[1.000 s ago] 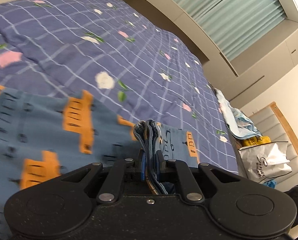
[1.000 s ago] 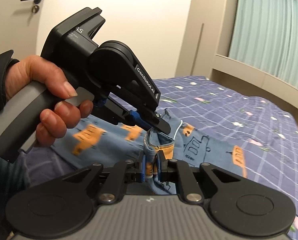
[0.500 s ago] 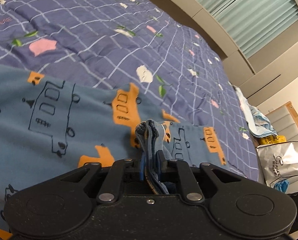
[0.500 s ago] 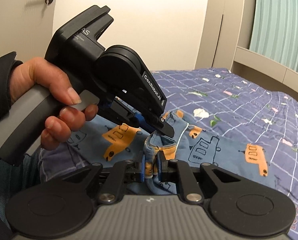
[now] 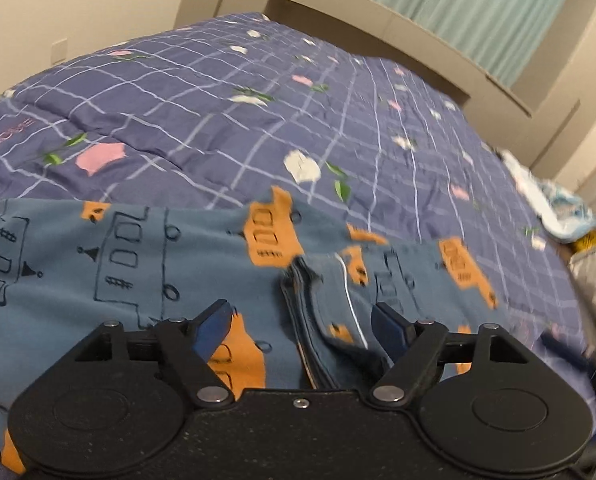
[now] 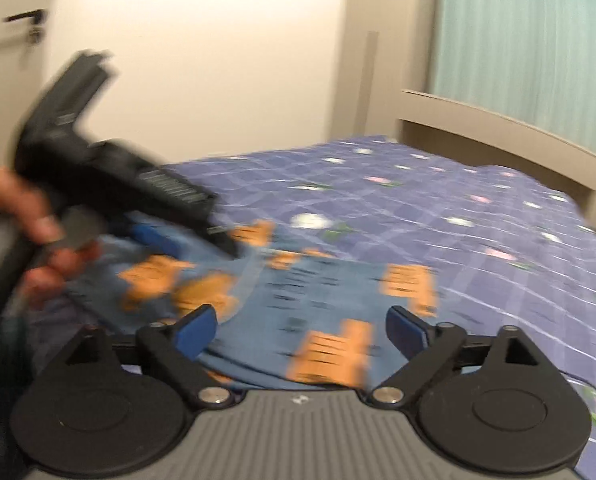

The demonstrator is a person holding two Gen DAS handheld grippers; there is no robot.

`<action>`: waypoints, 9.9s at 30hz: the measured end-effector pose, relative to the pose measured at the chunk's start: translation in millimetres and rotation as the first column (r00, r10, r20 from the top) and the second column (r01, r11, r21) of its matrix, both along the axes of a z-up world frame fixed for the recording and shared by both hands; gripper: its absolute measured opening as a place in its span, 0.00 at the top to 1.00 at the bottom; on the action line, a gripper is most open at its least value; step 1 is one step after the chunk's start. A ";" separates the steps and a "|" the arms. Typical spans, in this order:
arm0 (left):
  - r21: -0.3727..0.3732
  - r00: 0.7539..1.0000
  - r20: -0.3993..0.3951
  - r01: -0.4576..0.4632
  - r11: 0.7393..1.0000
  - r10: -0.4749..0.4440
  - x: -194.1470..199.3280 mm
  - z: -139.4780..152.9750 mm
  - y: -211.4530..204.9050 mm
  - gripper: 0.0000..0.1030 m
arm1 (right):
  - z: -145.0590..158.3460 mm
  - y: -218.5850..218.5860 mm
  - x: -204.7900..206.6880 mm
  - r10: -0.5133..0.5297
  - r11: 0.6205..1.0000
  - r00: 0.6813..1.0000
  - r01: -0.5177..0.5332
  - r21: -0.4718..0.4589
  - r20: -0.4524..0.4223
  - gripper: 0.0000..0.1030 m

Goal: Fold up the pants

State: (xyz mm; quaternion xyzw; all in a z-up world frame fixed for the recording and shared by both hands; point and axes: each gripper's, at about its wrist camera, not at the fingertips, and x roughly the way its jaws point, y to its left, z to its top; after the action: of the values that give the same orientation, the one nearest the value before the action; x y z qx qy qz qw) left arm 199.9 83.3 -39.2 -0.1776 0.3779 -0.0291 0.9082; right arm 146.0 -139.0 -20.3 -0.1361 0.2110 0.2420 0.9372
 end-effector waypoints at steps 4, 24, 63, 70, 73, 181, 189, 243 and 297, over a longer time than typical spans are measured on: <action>0.083 0.999 0.008 0.043 0.996 -0.044 -10.4 0.8 -11.2 0.23 | -3.9 -18.5 16.9 -0.153 0.986 0.988 0.154 -0.057 0.020 0.01; 0.208 0.998 0.040 -0.052 0.977 0.044 -5.3 -0.4 -7.7 0.08 | -19.8 -23.7 74.0 -0.303 0.939 0.951 0.309 -0.152 0.064 0.00; 0.137 0.896 0.155 -0.436 0.890 0.415 -139.7 -0.7 94.2 0.01 | -38.9 55.8 13.5 -0.139 0.978 0.990 0.135 -0.159 -0.015 0.00; 0.154 0.909 0.130 -0.413 0.898 0.396 -137.0 -3.5 85.4 0.01 | -39.8 47.7 16.9 -0.136 0.985 0.989 0.129 -0.117 -0.052 0.00; 0.155 0.911 0.123 -0.410 0.899 0.394 -134.5 -2.7 83.7 0.01 | -40.1 48.3 16.1 -0.137 0.984 0.989 0.131 -0.121 -0.046 0.00; 0.081 0.888 0.433 -0.213 0.974 0.158 -89.7 81.5 -3.8 0.85 | -19.3 17.3 16.4 -0.186 0.982 0.981 0.185 -0.022 -0.052 0.00; 0.153 0.911 0.413 -0.094 0.984 0.022 -61.6 85.8 -53.0 0.85 | -2.1 -28.2 18.5 -0.281 0.958 0.957 0.284 0.038 -0.068 0.00; 0.120 0.948 0.180 0.244 0.962 -0.263 -11.7 32.1 -159.1 0.25 | -36.1 -117.0 26.9 -0.534 0.828 0.829 0.553 0.095 -0.166 0.00; 0.178 0.998 0.060 -0.001 0.984 -0.010 -69.4 -26.3 -33.6 0.01 | -18.3 -39.5 20.9 -0.498 0.855 0.845 0.516 0.052 -0.196 0.00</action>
State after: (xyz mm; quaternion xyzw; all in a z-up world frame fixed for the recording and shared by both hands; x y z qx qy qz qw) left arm 130.6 49.6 -65.6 -0.0941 0.3515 -0.0027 0.9315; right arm 166.9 -178.6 -38.6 -0.0052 0.3084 0.0074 0.9512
